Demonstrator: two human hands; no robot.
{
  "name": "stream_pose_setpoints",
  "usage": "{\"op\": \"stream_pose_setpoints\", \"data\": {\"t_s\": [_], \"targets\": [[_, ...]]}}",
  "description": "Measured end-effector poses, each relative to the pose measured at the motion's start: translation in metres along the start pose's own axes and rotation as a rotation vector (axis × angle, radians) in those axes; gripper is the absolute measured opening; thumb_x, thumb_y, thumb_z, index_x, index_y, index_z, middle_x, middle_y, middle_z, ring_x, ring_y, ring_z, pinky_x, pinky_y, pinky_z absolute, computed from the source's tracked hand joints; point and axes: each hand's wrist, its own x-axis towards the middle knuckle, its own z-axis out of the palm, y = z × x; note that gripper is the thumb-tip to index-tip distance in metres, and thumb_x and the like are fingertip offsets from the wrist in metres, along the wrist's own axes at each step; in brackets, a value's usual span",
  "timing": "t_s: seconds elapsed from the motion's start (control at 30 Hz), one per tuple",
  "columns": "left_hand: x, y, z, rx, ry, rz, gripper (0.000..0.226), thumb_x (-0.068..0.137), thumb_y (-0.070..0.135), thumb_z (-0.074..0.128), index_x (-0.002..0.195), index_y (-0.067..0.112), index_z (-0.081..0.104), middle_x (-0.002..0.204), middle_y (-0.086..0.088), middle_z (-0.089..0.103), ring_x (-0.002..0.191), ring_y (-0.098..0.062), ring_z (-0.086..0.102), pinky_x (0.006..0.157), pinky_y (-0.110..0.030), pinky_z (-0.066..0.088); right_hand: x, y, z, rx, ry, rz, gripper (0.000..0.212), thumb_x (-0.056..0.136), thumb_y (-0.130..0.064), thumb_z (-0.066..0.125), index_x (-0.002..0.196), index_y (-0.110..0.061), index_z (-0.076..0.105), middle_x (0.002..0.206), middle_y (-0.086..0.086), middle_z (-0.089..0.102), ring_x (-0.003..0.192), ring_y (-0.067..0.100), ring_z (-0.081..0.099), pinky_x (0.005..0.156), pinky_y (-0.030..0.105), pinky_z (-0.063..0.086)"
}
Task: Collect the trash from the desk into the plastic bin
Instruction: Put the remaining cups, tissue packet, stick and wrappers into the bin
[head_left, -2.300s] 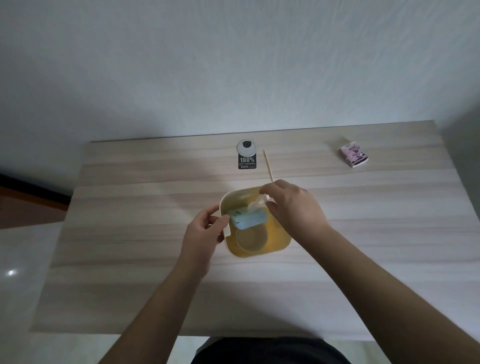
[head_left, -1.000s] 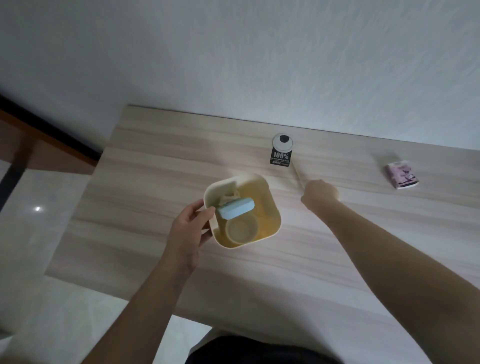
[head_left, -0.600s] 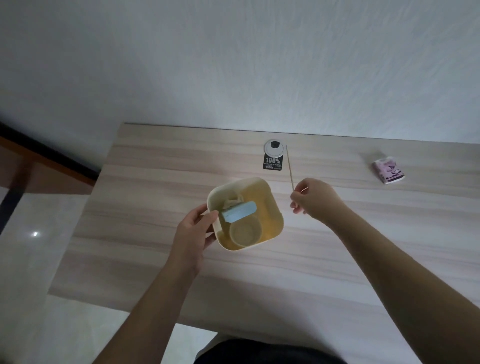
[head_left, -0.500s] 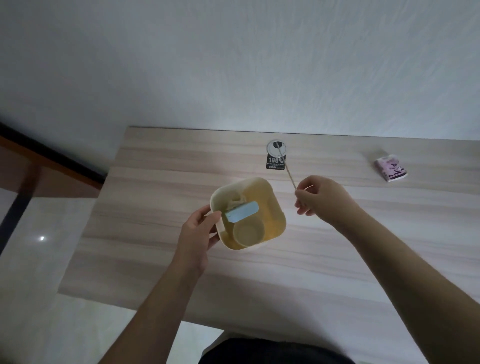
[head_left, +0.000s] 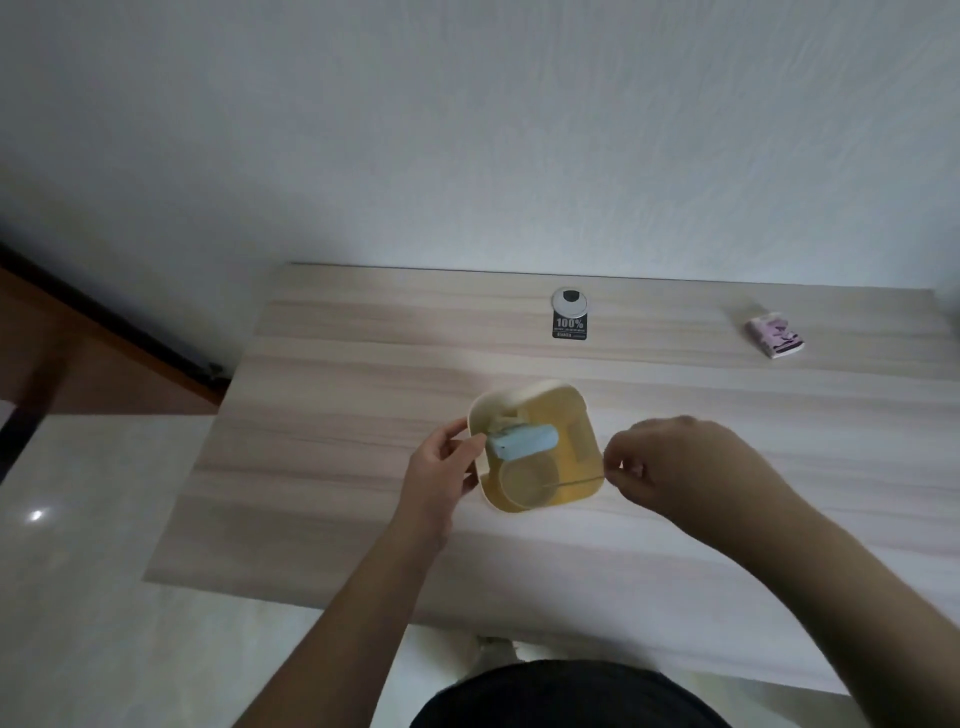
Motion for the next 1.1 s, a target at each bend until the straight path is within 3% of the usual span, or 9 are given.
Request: {"op": "stream_pose_setpoints", "data": {"t_s": [0.2, 0.33, 0.53, 0.63, 0.77, 1.0, 1.1], "targets": [[-0.013, 0.0, -0.021, 0.005, -0.042, 0.042, 0.023, 0.089, 0.014, 0.069, 0.11, 0.022, 0.069, 0.09, -0.011, 0.058, 0.084, -0.023, 0.061, 0.08, -0.04, 0.058, 0.011, -0.06, 0.035, -0.049, -0.015, -0.061, 0.019, 0.091, -0.03, 0.05, 0.091, -0.027, 0.068, 0.088, -0.005, 0.068, 0.078, 0.02, 0.063, 0.065, 0.03, 0.049], [-0.023, 0.002, -0.034, 0.004, -0.069, 0.094, 0.022, 0.088, 0.011, 0.07, 0.103, 0.027, 0.07, 0.089, -0.012, 0.06, 0.083, -0.026, 0.059, 0.083, -0.048, 0.054, 0.014, -0.09, 0.05, -0.068, 0.003, -0.116, 0.019, 0.092, -0.027, 0.05, 0.088, -0.024, 0.068, 0.085, -0.005, 0.066, 0.067, 0.016, 0.058, 0.056, 0.025, 0.04], [-0.032, 0.004, -0.064, 0.034, -0.082, 0.11, 0.023, 0.088, 0.015, 0.07, 0.106, 0.03, 0.069, 0.095, -0.014, 0.063, 0.086, -0.025, 0.064, 0.086, -0.051, 0.057, 0.01, -0.108, 0.058, 0.033, -0.019, -0.092, 0.022, 0.091, -0.037, 0.051, 0.087, -0.026, 0.07, 0.084, -0.006, 0.069, 0.077, 0.017, 0.064, 0.067, 0.029, 0.051], [-0.031, 0.004, -0.074, 0.022, -0.062, 0.114, 0.024, 0.088, 0.013, 0.07, 0.103, 0.032, 0.07, 0.087, -0.008, 0.06, 0.082, -0.021, 0.063, 0.084, -0.045, 0.058, 0.007, -0.111, 0.059, 0.078, 0.024, -0.068, 0.032, 0.093, -0.049, 0.046, 0.091, -0.029, 0.07, 0.088, -0.008, 0.064, 0.078, 0.016, 0.061, 0.067, 0.029, 0.047], [-0.028, 0.005, -0.079, 0.001, -0.057, 0.106, 0.023, 0.088, 0.013, 0.071, 0.103, 0.03, 0.069, 0.079, -0.003, 0.057, 0.079, -0.021, 0.059, 0.086, -0.048, 0.057, 0.002, -0.107, 0.051, 0.127, 0.11, 0.002, 0.027, 0.096, -0.045, 0.045, 0.101, -0.03, 0.067, 0.092, -0.008, 0.063, 0.082, 0.017, 0.06, 0.071, 0.032, 0.049], [-0.019, 0.006, -0.065, 0.005, -0.117, 0.112, 0.025, 0.088, 0.016, 0.071, 0.11, 0.025, 0.069, 0.087, -0.011, 0.055, 0.083, -0.025, 0.059, 0.085, -0.046, 0.055, -0.01, -0.075, 0.032, 0.126, 0.22, 0.185, 0.018, 0.094, -0.037, 0.053, 0.095, -0.029, 0.069, 0.088, -0.008, 0.065, 0.08, 0.016, 0.062, 0.07, 0.032, 0.05], [-0.016, 0.005, -0.05, 0.014, -0.139, 0.092, 0.025, 0.088, 0.014, 0.071, 0.111, 0.025, 0.068, 0.09, -0.012, 0.057, 0.084, -0.026, 0.06, 0.086, -0.046, 0.054, -0.017, -0.071, 0.034, 0.193, 0.198, 0.131, 0.015, 0.09, -0.036, 0.059, 0.091, -0.028, 0.072, 0.087, -0.009, 0.067, 0.076, 0.012, 0.062, 0.069, 0.03, 0.05]]}}
